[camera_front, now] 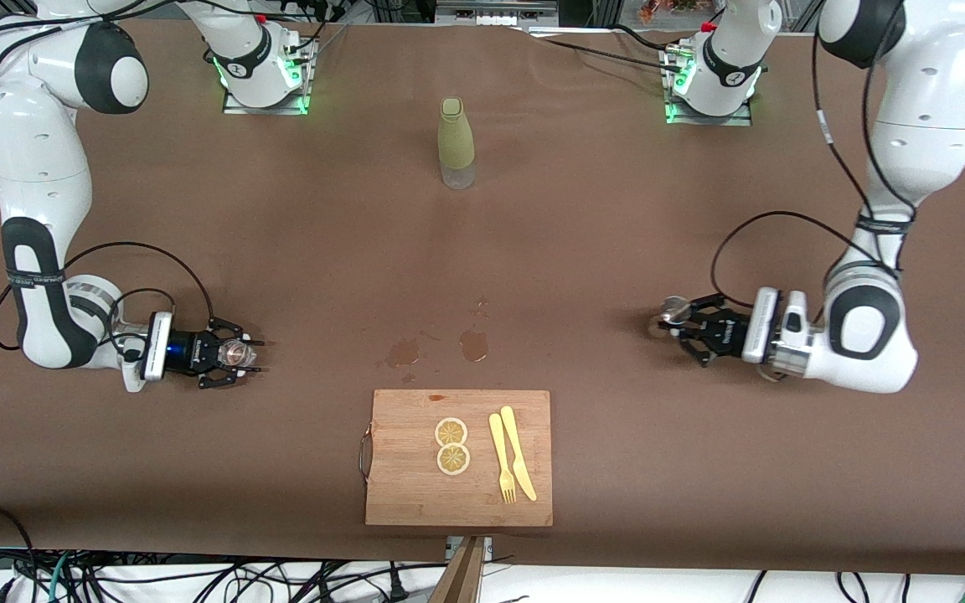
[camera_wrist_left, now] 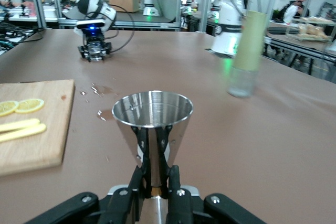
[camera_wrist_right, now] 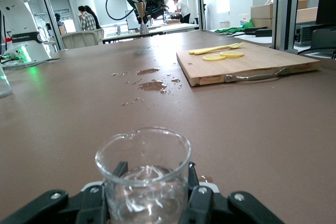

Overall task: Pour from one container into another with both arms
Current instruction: 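Lift the jigger with the left gripper over the beaker held by the right gripper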

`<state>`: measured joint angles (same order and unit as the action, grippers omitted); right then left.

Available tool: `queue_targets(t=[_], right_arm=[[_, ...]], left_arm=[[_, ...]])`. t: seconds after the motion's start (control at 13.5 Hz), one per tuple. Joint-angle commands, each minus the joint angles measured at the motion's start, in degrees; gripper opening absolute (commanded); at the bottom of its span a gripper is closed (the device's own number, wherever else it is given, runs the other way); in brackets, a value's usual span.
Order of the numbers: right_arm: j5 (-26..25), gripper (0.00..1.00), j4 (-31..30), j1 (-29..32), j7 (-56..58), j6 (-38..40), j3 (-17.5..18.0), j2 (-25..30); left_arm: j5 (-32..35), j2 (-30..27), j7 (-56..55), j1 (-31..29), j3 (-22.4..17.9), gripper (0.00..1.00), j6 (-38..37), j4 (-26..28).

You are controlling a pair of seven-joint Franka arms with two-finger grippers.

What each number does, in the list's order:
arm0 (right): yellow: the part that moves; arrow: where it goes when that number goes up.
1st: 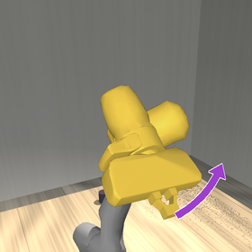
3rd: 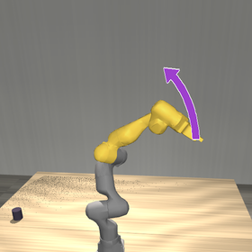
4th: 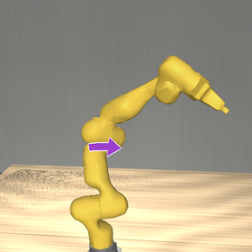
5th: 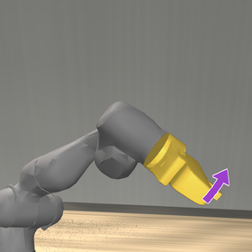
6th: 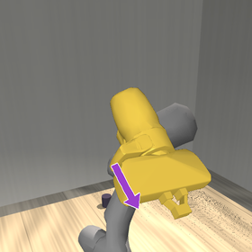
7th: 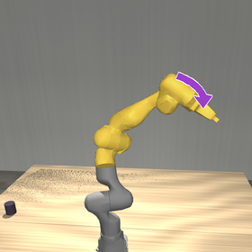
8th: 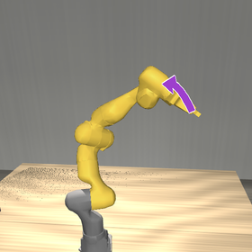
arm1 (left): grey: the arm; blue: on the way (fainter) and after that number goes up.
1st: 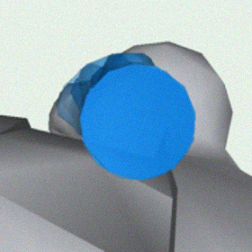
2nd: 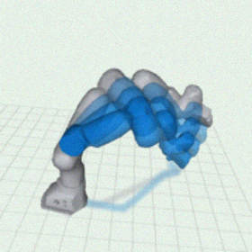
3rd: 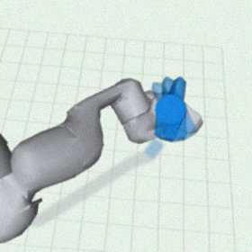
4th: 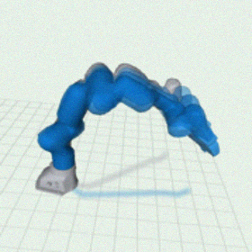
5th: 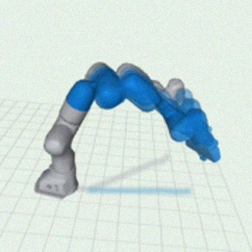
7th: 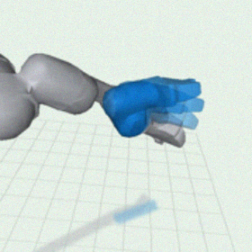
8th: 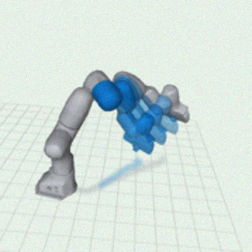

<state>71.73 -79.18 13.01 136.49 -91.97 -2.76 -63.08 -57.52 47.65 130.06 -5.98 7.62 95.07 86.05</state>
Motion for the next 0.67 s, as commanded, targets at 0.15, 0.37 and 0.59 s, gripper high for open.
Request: queue_targets(t=[0.15, 0.37, 0.59], right_arm=[[0.43, 0.36, 1.31, -0.53, 0.45, -1.19, 0.13, -1.69], [0.51, 0.27, 1.40, -0.97, -0.61, -1.37, 0.74, -1.60], [0.34, 0.27, 2.36, -0.97, -3.76, -2.24, 2.67, -0.99]], left_arm=[[-7.95, -1.68, -9.28, 10.44, -0.77, 0.00, 9.23, 0.69], [-12.52, -1.68, -17.80, 16.77, -0.77, 0.00, 15.72, 0.78], [-18.57, -1.24, -20.19, 22.92, -0.77, 0.00, 23.03, 0.69]])
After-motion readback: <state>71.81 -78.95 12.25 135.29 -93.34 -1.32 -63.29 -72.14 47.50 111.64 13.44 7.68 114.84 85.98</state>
